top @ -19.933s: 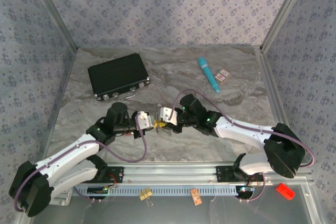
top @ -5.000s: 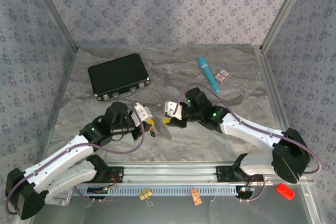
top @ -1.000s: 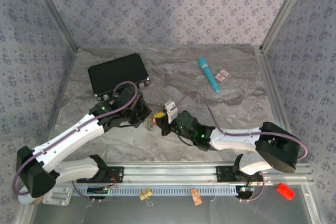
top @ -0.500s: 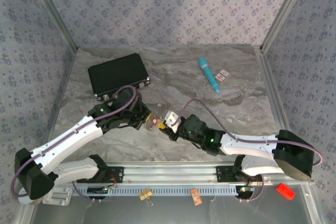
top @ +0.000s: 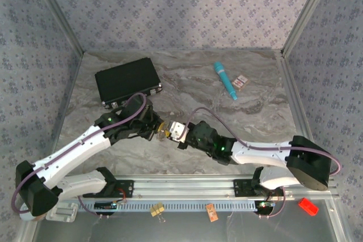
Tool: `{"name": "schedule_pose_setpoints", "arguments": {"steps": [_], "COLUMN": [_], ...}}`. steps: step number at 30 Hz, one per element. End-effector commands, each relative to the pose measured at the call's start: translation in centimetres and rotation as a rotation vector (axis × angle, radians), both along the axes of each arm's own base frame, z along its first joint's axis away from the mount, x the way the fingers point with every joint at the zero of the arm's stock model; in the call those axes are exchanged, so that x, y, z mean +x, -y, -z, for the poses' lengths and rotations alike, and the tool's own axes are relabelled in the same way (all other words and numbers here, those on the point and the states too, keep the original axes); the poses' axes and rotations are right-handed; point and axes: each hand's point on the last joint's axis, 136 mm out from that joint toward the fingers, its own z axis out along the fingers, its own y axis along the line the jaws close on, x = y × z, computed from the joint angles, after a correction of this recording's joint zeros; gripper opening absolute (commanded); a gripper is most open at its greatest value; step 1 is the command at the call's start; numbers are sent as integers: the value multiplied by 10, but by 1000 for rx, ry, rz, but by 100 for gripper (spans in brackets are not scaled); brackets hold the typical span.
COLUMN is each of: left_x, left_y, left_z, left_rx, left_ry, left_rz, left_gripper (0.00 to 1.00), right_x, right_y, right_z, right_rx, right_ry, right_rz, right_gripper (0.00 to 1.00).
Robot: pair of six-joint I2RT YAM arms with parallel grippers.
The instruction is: Put the keys on the keyring
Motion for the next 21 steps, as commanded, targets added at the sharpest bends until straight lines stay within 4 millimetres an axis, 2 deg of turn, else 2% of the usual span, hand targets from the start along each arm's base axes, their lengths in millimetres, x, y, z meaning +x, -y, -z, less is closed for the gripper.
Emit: {"name": "schedule_pose_setpoints", "arguments": {"steps": [1,12,16,21], "left_x": [-8,-8,-12,-13], "left_y": [-2,-1,-4,-4], "left_z": [0,-3,0,0], "left_rx": [-34,-42,-26,-25], "left_ry": [-81,-75,-92,-91], "left_rz": [-62,-61,-61,-64], "left_gripper": [0,0,0,0], "right_x": [10,20,22,24], "right_y": [-8,-16,-15,-15], "right_z": [-20,-13,-10,-9], "right_rx": [31,-5,-23,-33], "right_ry": [65,97,110,125], "right_rz": [14,34,43,47], "right_gripper": [26,21,16,7]}}
